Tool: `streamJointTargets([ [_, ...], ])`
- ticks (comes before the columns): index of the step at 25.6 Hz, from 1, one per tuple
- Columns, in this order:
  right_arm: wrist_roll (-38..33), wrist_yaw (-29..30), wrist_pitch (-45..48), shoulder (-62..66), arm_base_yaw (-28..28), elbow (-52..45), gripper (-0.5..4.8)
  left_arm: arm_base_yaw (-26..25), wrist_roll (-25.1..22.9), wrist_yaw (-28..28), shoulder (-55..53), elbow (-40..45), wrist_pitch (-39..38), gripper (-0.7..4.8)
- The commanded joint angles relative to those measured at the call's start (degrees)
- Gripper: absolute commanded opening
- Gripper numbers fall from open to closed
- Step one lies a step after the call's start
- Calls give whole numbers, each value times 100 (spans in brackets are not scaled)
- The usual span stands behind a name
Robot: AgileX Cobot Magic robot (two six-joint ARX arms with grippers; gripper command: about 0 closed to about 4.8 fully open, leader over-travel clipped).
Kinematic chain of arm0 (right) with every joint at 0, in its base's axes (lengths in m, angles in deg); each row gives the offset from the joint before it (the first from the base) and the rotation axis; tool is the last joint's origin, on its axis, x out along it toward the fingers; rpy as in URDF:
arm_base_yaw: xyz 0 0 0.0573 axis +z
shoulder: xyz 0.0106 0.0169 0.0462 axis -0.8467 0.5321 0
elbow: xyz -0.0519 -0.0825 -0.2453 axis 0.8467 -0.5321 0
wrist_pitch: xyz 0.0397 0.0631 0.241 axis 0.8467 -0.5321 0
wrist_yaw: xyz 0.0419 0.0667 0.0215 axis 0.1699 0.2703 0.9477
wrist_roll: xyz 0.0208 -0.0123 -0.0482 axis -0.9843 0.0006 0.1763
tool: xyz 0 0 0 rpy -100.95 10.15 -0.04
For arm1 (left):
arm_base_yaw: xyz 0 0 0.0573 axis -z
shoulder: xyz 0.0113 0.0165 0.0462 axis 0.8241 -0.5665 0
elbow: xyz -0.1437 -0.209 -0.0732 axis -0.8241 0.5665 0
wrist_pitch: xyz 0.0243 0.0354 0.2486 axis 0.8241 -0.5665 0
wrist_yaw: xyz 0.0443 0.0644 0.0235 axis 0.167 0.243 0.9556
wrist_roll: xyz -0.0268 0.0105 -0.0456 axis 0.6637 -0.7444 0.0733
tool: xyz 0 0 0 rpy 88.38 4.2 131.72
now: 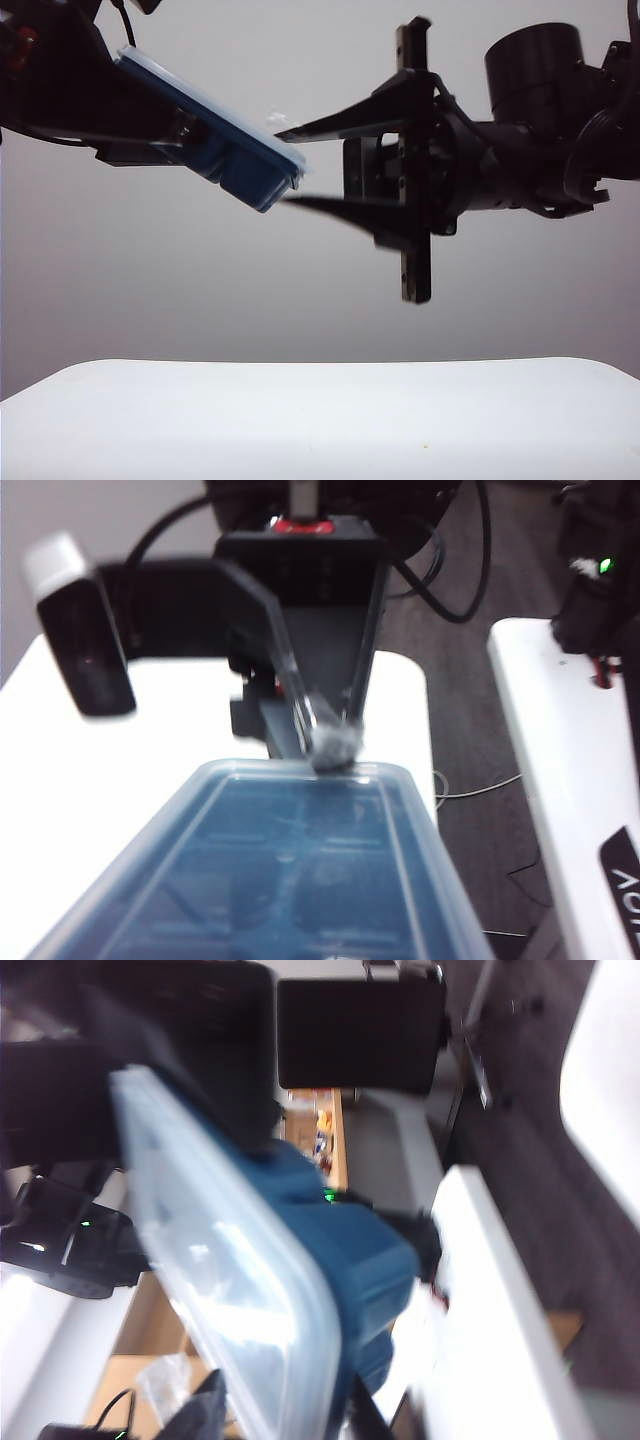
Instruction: Pick up the ice cube tray, remove its lid, and then place both the tray and the lid back on the table.
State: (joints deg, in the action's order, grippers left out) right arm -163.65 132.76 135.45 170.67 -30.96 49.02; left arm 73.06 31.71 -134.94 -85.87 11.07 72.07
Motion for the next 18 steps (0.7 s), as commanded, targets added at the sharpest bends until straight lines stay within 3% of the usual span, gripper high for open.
streamJointTargets([
  [1, 203, -188, 396, -15, -365, 13, 171, -7, 17, 260, 26, -28, 264, 179],
  [6, 317, -238, 219, -15, -940, 11, 171, -7, 22, 920, 28, -61, 398, 179],
  [9, 258, -195, -20, -15, -1038, 9, 171, -7, 20, 970, 28, -61, 551, 179],
  [18, 122, -50, -225, -15, -245, 9, 171, -7, 409, 1040, 28, -61, 1187, 179],
])
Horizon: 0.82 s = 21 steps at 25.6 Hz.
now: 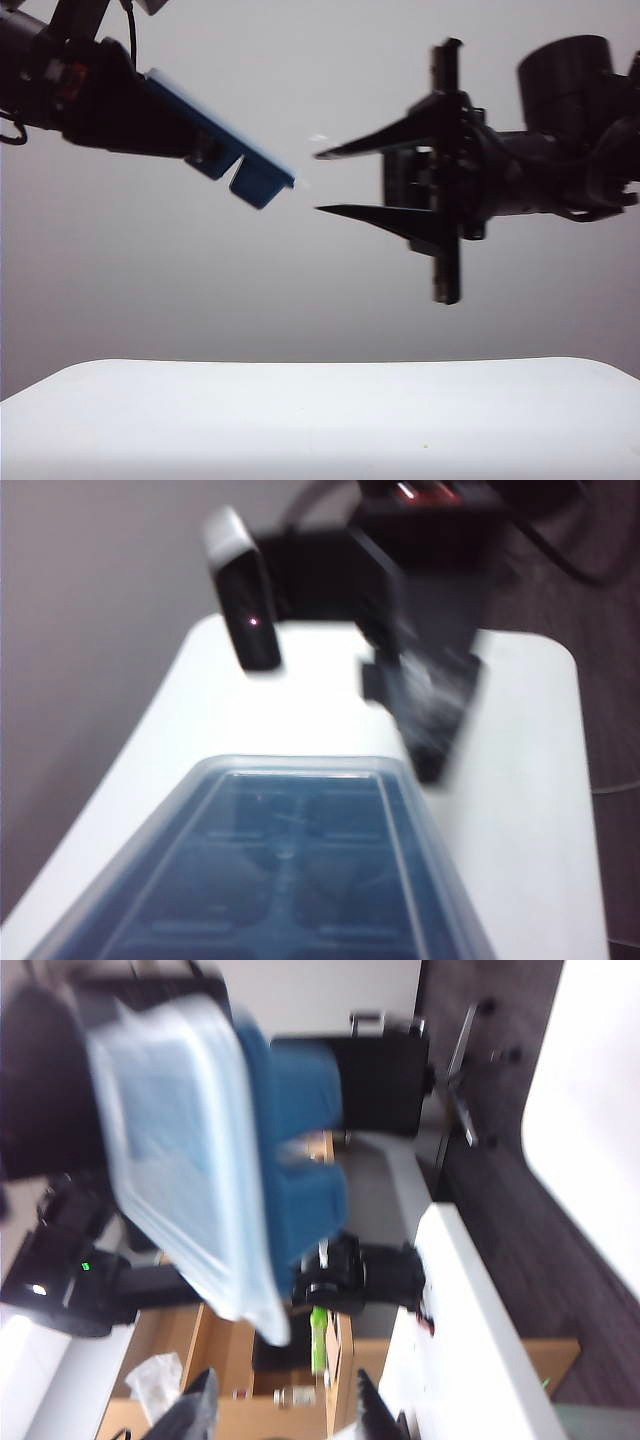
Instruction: Pick up the ice cube tray, remove its lid, and then place both the tray and the lid back on the table.
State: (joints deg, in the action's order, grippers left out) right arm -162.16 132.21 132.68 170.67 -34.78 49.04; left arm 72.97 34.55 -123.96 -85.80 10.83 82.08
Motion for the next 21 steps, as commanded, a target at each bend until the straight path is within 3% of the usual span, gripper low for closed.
streamJointTargets([
  [1, -26, -31, 52, -15, 177, 7, 170, 2, 122, -70, 22, -35, 179, 179],
  [15, -310, -271, 271, -15, 195, 15, 164, 2, 11, -116, 17, -31, -249, 179],
  [21, -505, -269, 380, -15, 197, 201, 102, 2, 11, -160, 17, -31, -267, 179],
])
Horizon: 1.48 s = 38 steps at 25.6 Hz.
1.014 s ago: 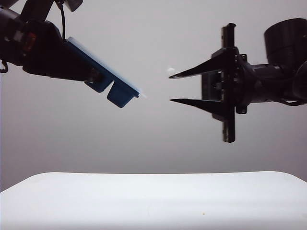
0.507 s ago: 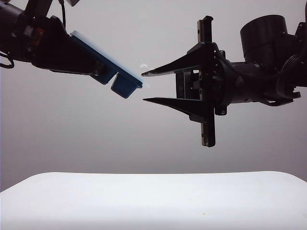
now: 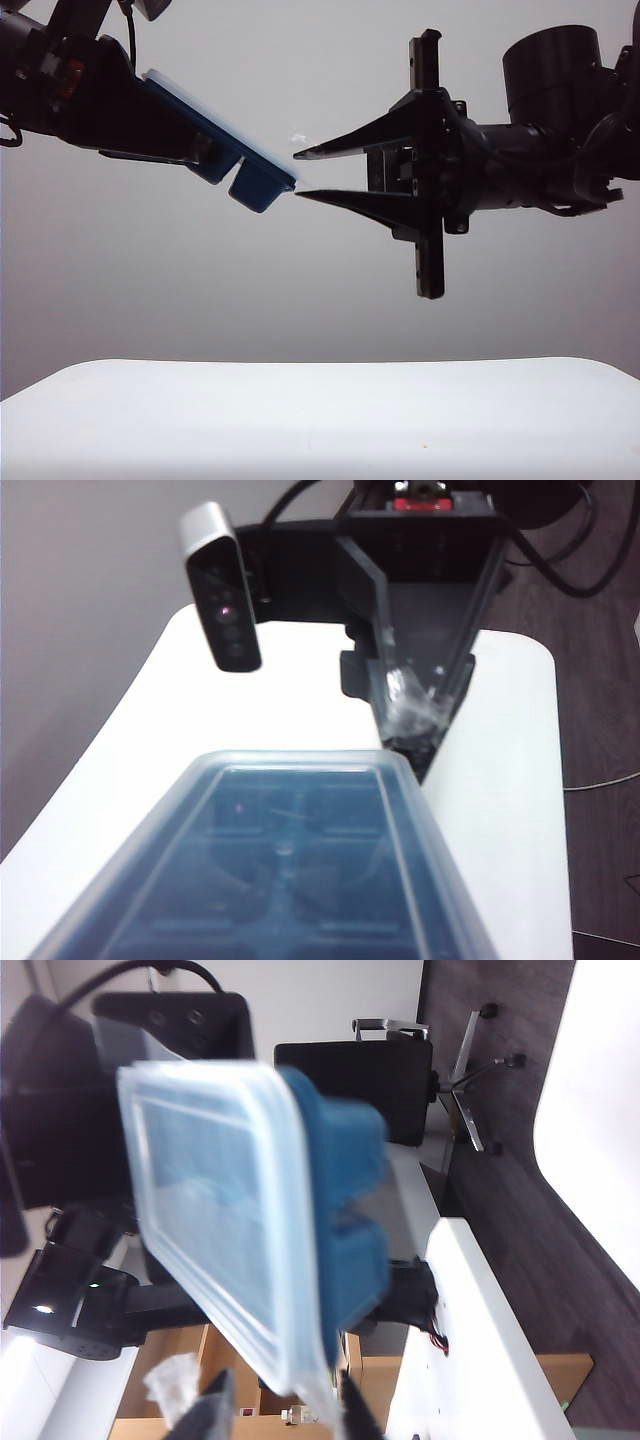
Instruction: Pick up the ice cube tray, remove its lid, and then place both the tray and the lid back on the table.
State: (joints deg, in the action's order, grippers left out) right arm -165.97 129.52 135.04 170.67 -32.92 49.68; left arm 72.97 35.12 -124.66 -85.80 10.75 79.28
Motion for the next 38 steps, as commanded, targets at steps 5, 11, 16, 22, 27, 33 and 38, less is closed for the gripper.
streamJointTargets([
  [5, -144, 17, 142, -15, 13, 203, 2, 2, -44, -92, 17, -22, 11, 179],
  [11, -142, 15, 125, -15, 13, 201, -9, 2, -44, -94, 17, -22, 9, 179],
  [16, -144, -7, 232, -15, 9, 219, -9, 2, -44, -90, 17, -22, 0, 179],
  [22, -236, 44, 577, -15, -179, 708, -9, 2, -46, 118, 17, -22, -136, 179],
  [27, -243, 42, 575, -15, -457, 1198, -9, 2, -39, 396, 17, -22, -219, 179],
  [33, -107, 452, 544, -15, -1137, 1364, -9, 0, -44, 931, 17, -22, -271, 179],
  [38, 173, 505, 540, -15, -1996, 1248, -9, -87, -675, 323, 15, -13, -234, 179],
])
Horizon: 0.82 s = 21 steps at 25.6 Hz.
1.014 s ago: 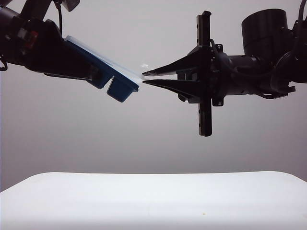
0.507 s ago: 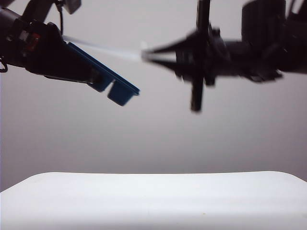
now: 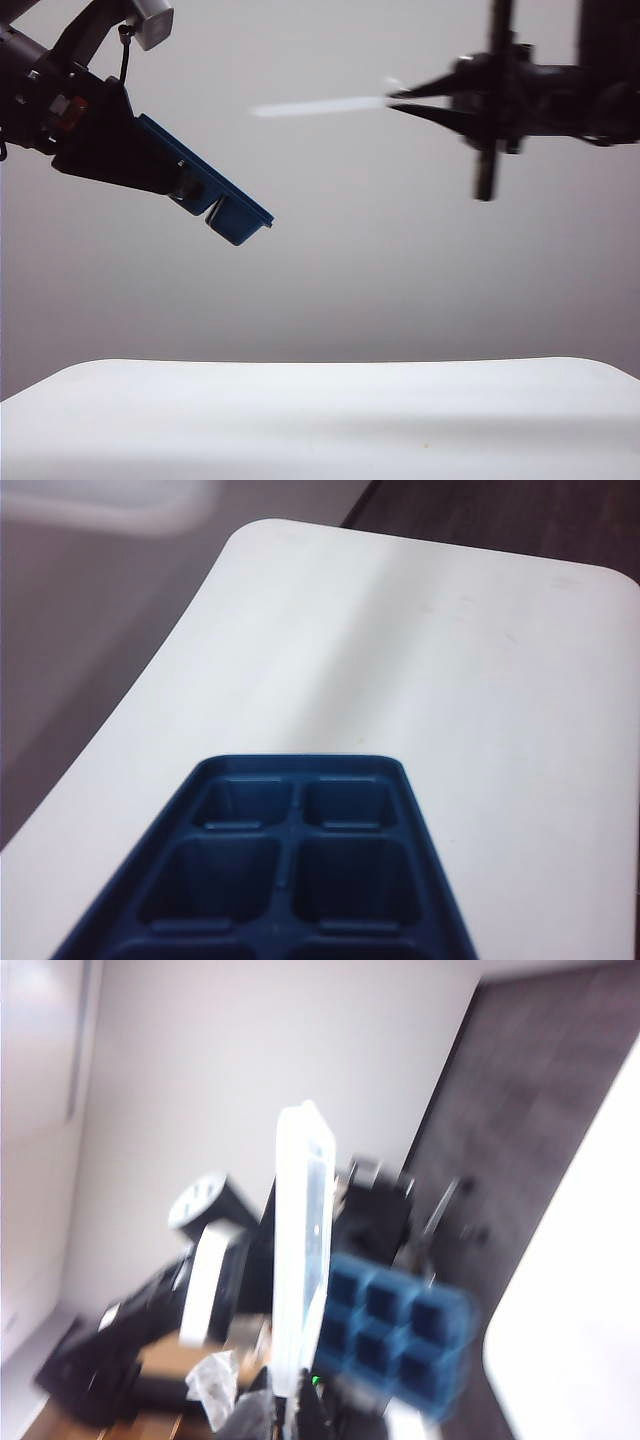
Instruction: Pick up the ice cube tray, remove its lid, and then place both the tray and the lid back on the table.
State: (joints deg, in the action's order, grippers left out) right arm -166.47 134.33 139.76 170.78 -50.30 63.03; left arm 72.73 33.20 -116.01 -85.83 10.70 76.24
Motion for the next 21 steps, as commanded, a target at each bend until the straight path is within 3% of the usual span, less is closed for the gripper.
streamJointTargets([
  [1, 319, 13, 39, -26, -396, -177, -9, -87, -525, -651, 15, -9, 103, 179],
  [5, 1032, -164, -461, -26, -785, -695, -9, -306, -505, -1139, -129, -7, 487, 179],
  [11, 2638, -986, -2122, -26, -885, -1322, -9, -767, -79, -2142, -1025, -7, 1353, 179],
  [21, 5047, -2356, -5130, -22, -643, -1329, -9, -872, 131, -2225, -3110, -17, 2719, 182],
])
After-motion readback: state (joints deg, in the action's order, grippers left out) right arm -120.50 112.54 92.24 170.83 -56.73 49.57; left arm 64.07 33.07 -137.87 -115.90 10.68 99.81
